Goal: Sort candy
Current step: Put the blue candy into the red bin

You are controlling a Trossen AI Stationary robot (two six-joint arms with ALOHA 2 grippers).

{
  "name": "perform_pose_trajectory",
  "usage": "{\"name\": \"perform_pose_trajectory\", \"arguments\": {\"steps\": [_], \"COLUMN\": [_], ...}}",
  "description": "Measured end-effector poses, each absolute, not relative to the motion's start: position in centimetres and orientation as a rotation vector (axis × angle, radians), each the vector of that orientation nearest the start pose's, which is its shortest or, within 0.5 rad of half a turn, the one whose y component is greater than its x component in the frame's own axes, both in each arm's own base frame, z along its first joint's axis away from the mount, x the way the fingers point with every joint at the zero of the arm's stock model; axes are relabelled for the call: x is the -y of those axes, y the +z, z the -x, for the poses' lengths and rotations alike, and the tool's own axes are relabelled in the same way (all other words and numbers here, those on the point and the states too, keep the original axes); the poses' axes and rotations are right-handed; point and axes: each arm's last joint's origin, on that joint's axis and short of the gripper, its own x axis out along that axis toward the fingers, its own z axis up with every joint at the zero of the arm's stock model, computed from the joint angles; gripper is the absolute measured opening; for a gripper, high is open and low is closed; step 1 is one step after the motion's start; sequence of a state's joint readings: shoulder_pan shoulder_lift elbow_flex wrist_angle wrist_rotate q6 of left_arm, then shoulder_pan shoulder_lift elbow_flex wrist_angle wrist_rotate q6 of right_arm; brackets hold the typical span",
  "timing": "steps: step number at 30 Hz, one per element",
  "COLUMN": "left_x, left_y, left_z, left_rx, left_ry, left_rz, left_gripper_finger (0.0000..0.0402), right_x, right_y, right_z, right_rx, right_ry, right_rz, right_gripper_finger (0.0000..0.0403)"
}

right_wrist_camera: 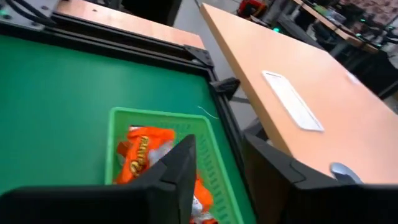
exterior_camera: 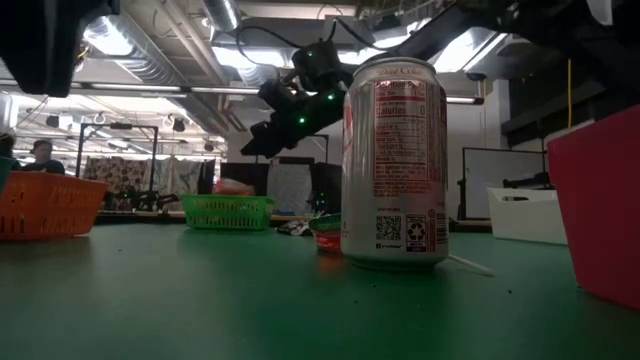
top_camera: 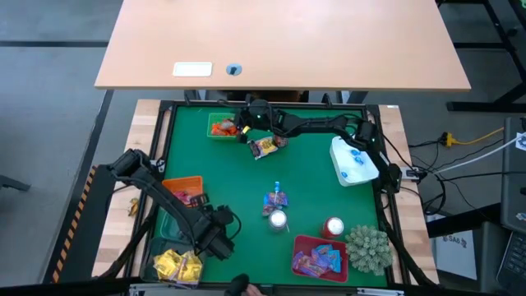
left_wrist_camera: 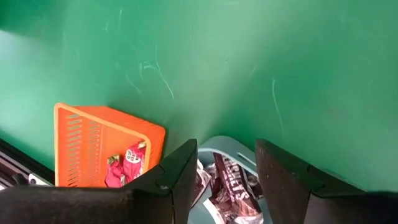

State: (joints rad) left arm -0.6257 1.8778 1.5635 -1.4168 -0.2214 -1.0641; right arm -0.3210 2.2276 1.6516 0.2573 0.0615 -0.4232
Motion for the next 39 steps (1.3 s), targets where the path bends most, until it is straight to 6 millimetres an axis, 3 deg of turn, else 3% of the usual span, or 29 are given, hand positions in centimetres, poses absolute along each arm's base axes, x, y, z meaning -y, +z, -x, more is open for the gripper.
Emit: {"name": "perform_pose_trajectory", "arguments": {"steps": [4,7,17,25,30,34,39], "left_x": [18.4,17.3,11.6,7.0,5.3,4.2,3.4], "left_y": [24.1,24.2,24.2,24.4,22.6,19.9,17.4], "left_z": [-28.3,-29.2,-34.5,-37.8,-37.9,-37.8,-37.9], "left_rx": [-1.464,-1.431,-1.316,-1.212,-1.22,-1.179,-1.048], "left_ry": [0.551,0.565,0.282,0.001,-0.134,-0.171,-0.247], "left_rz": [0.148,0.137,-0.094,-0.055,-0.012,0.044,0.09], "left_gripper_finger": [0.0151,0.0151,0.0151,0.0151,0.0151,0.0151,0.0151], "right_x": [16.2,15.9,13.7,11.4,10.2,9.5,9.2], "right_y": [20.1,21.4,30.4,37.3,39.9,41.0,41.5], "right_z": [-48.0,-47.0,-40.7,-34.1,-30.5,-28.6,-27.7], "right_rx": [-0.459,-0.534,-0.692,-0.698,-0.696,-0.696,-0.689], "right_ry": [-0.316,-0.299,-0.231,-0.195,-0.2,-0.208,-0.207], "right_rz": [0.368,0.357,0.344,0.332,0.284,0.246,0.194], "right_gripper_finger": [0.014,0.0137,0.0132,0.0131,0.0131,0.0131,0.0131]}}
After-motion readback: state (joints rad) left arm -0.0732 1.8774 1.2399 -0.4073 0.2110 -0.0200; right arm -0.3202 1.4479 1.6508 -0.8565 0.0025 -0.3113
